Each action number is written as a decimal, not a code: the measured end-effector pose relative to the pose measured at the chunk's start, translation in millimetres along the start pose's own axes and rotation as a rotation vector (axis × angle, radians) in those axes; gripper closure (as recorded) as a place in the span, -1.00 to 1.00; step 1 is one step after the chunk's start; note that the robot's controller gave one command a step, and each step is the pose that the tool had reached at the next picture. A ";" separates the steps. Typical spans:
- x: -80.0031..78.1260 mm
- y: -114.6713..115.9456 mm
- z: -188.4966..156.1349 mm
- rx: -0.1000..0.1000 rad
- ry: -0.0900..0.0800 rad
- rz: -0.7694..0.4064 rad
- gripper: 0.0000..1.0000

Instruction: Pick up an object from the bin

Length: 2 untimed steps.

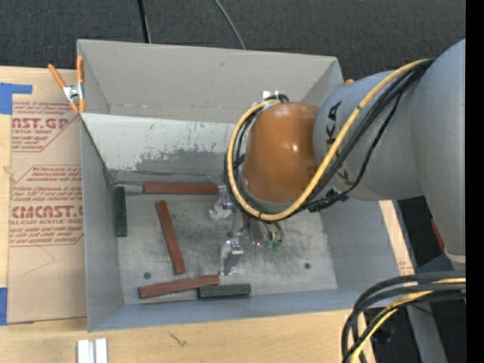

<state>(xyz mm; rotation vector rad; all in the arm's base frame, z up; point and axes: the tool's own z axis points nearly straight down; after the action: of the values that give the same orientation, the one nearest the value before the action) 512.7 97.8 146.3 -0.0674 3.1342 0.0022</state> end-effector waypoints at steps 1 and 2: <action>13.5 44.0 69.1 -0.003 -0.018 -0.129 1.00; 12.6 44.9 69.8 -0.005 -0.024 -0.130 -1.00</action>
Offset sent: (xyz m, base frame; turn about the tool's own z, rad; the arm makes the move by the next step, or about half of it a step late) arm 0.0000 0.0000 0.0000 0.0000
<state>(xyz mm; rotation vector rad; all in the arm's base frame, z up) 498.6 142.3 76.4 -0.2682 3.0994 0.0106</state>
